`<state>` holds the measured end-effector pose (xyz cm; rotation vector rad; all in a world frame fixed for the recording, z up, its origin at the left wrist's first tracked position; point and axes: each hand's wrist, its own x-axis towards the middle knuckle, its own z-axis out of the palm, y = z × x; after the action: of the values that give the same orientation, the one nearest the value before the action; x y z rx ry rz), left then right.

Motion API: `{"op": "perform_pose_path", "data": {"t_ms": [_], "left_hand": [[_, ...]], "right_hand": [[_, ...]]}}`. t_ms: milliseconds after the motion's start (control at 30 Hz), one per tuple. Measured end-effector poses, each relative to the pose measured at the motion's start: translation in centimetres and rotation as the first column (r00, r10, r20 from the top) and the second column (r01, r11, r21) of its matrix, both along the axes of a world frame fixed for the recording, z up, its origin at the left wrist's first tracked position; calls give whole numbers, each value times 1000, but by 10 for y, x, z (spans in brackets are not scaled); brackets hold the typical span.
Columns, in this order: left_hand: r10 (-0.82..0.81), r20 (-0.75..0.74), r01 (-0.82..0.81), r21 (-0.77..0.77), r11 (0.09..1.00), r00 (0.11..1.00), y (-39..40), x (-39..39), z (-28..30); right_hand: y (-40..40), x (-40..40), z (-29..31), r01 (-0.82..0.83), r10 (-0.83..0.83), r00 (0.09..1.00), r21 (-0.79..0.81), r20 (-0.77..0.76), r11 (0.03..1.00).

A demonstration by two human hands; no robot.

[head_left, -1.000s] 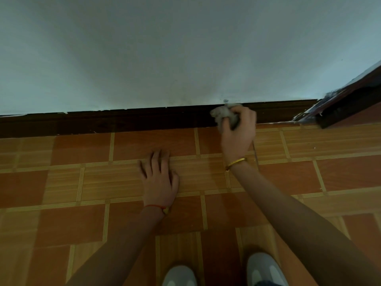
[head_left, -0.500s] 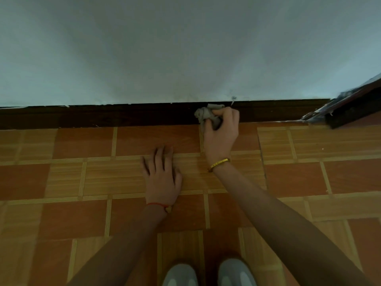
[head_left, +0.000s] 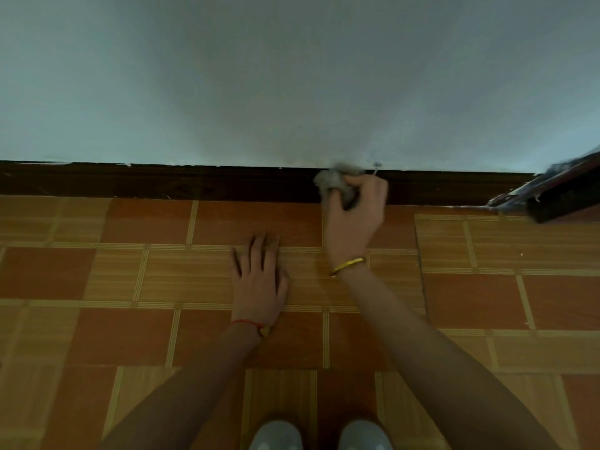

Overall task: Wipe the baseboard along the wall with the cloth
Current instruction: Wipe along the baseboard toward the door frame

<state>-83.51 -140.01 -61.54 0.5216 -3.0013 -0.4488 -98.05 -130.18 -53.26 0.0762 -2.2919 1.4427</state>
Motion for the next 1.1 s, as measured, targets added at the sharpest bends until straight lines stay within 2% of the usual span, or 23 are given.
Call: {"op": "perform_pose_path", "data": {"t_ms": [67, 167, 400, 467, 600, 767, 867, 967, 1100], "left_hand": [[-19, 9, 19, -9, 1000, 1000, -4, 5, 2], [-25, 11, 26, -42, 999, 1000, -15, 19, 2], [30, 18, -30, -9, 1000, 999, -33, 40, 2], [23, 20, -23, 1, 1000, 1000, -33, 41, 4], [-6, 28, 5, 6, 1000, 1000, -33, 43, 6], [-6, 29, 6, -9, 1000, 1000, -37, 46, 8], [15, 41, -14, -19, 1000, 999, -40, 47, 8], [43, 60, -41, -28, 999, 997, -44, 50, 7], [74, 59, -73, -28, 997, 996, -45, 51, 4]], "right_hand": [[-23, 7, -1, -109, 108, 994, 39, 8, 993], [-30, 10, -4, -123, 123, 992, 50, 8, 991], [46, -15, -6, 218, -217, 973, 0, 84, 976], [55, -21, -9, 247, -245, 966, -13, 88, 969], [31, -11, -11, 148, -146, 988, -14, 58, 989], [-24, 10, -21, -174, 168, 984, 139, 52, 975], [-31, 10, -26, -199, 192, 980, 176, 57, 964], [-6, 4, -28, -119, 108, 991, 171, 73, 978], [51, -13, -35, 110, -159, 963, 221, 216, 969]]}}
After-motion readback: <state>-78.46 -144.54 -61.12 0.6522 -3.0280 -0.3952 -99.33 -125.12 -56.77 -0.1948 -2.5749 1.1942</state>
